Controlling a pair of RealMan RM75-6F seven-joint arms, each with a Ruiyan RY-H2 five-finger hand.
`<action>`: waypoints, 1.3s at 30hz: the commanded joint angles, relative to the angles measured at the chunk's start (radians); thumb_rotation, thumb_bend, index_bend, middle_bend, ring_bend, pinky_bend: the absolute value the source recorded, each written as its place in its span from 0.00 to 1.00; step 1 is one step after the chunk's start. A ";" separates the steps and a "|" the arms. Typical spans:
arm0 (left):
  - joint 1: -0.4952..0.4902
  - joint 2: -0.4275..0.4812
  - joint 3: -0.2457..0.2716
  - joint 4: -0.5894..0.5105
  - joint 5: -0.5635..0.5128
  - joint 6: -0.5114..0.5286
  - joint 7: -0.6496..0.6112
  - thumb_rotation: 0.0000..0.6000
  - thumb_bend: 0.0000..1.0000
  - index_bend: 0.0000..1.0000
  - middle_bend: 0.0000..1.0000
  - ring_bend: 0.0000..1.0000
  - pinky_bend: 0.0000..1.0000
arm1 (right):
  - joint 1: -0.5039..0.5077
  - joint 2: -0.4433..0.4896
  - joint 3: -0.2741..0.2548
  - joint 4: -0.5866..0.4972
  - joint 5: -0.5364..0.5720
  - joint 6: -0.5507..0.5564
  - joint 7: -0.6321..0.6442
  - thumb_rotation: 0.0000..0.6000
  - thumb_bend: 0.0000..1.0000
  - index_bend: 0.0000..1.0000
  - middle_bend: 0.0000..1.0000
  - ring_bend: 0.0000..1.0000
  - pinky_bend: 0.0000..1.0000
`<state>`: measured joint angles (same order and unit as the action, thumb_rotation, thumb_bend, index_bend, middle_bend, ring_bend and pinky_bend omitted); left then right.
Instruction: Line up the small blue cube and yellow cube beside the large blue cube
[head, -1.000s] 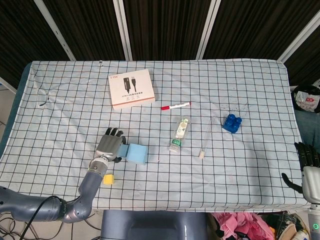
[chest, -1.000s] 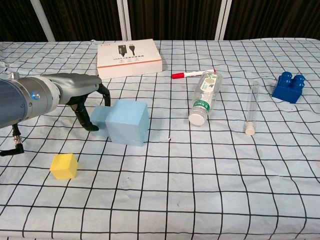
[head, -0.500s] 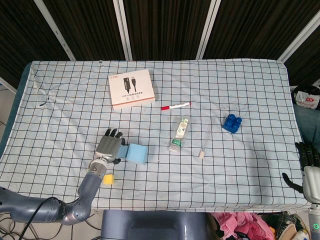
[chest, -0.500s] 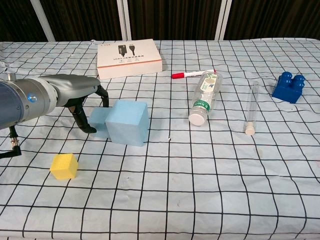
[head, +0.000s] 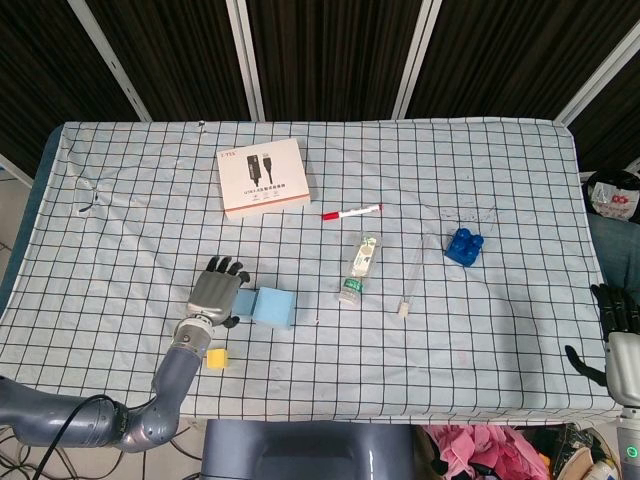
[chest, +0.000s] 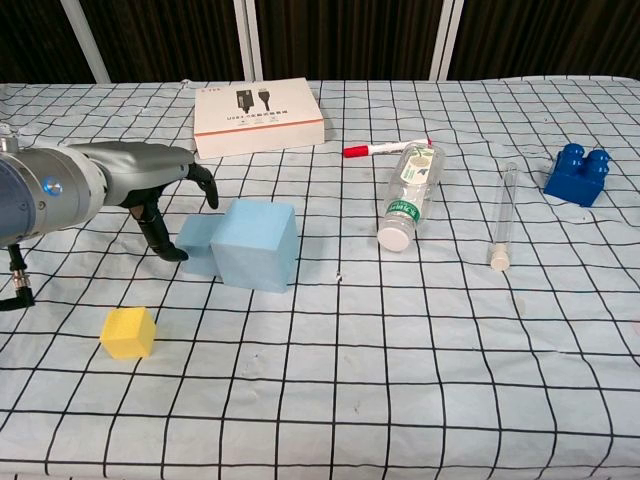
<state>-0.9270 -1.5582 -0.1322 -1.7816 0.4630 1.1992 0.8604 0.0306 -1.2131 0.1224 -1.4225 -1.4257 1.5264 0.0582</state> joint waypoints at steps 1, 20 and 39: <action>0.023 0.041 0.011 -0.052 0.044 0.031 -0.019 1.00 0.21 0.27 0.12 0.00 0.00 | 0.000 0.000 0.000 0.001 0.001 -0.001 -0.002 1.00 0.20 0.01 0.06 0.00 0.11; 0.355 0.306 0.336 -0.296 0.562 0.276 -0.209 1.00 0.15 0.29 0.12 0.00 0.00 | 0.003 -0.007 -0.005 -0.013 -0.011 0.003 -0.032 1.00 0.20 0.01 0.06 0.00 0.11; 0.439 0.146 0.294 -0.234 0.600 0.210 -0.137 1.00 0.15 0.31 0.13 0.00 0.00 | 0.002 -0.005 -0.004 -0.006 -0.012 0.006 -0.016 1.00 0.20 0.01 0.06 0.00 0.11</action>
<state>-0.4899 -1.4035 0.1690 -2.0160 1.0681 1.4174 0.7148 0.0331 -1.2186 0.1179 -1.4284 -1.4379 1.5315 0.0412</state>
